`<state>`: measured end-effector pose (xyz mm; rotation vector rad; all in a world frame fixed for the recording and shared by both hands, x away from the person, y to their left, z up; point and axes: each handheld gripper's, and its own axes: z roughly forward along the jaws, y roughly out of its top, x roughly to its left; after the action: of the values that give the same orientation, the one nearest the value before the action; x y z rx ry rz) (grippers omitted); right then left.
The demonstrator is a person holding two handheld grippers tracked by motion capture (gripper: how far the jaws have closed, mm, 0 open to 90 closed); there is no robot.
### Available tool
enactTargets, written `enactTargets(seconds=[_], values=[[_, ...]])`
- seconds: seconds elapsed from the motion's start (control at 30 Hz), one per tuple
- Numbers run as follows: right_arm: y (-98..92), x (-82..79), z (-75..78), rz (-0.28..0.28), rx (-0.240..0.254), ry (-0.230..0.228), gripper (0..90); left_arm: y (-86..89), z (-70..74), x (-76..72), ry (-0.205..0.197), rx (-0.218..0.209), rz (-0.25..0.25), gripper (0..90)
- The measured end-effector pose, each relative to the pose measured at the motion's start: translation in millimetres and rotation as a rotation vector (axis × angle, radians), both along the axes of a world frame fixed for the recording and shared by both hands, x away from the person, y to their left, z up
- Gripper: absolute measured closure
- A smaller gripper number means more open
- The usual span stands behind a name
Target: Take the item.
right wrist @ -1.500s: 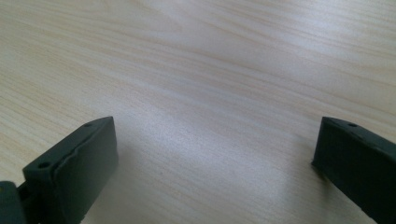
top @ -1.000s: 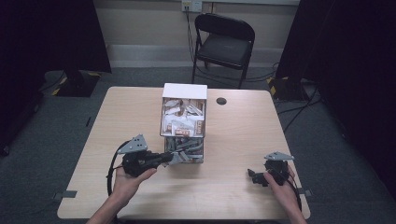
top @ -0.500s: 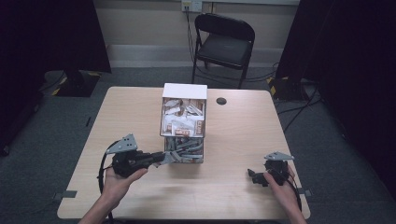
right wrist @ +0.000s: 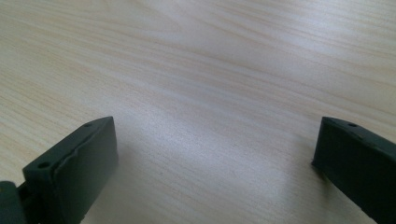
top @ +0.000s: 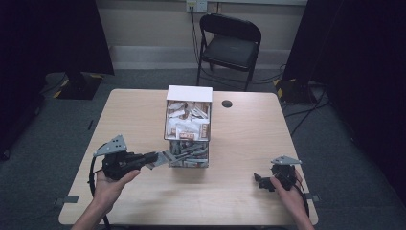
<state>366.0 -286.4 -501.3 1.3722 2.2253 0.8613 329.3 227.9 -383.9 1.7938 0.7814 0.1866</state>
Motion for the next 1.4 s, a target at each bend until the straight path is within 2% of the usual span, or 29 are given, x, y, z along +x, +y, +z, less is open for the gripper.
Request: enactTargets(seconds=[0.07,0.37,0.77,0.97,1.07,1.4], values=[[0.0,0.0,0.0,0.000,0.000,0.000,0.0,3.6,0.2,0.5,0.001,0.008,0.010,90.0],[0.0,0.0,0.0,0.000,0.000,0.000,0.0,23.6,0.1,5.6,0.003,-0.005,0.072,90.0],[0.0,0.0,0.0,0.000,0.000,0.000,0.0,40.7,-3.5,22.4,0.016,0.034,0.146,90.0],[0.0,0.1,0.0,0.000,0.000,0.000,0.0,40.5,-10.1,36.3,0.028,0.047,0.173,90.0],[0.0,0.1,0.0,0.001,0.000,0.000,0.0,38.0,-15.5,43.3,0.039,0.076,0.178,90.0],[0.0,0.1,0.0,0.000,0.000,0.000,0.0,26.8,-33.1,58.9,0.070,0.122,0.181,90.0]])
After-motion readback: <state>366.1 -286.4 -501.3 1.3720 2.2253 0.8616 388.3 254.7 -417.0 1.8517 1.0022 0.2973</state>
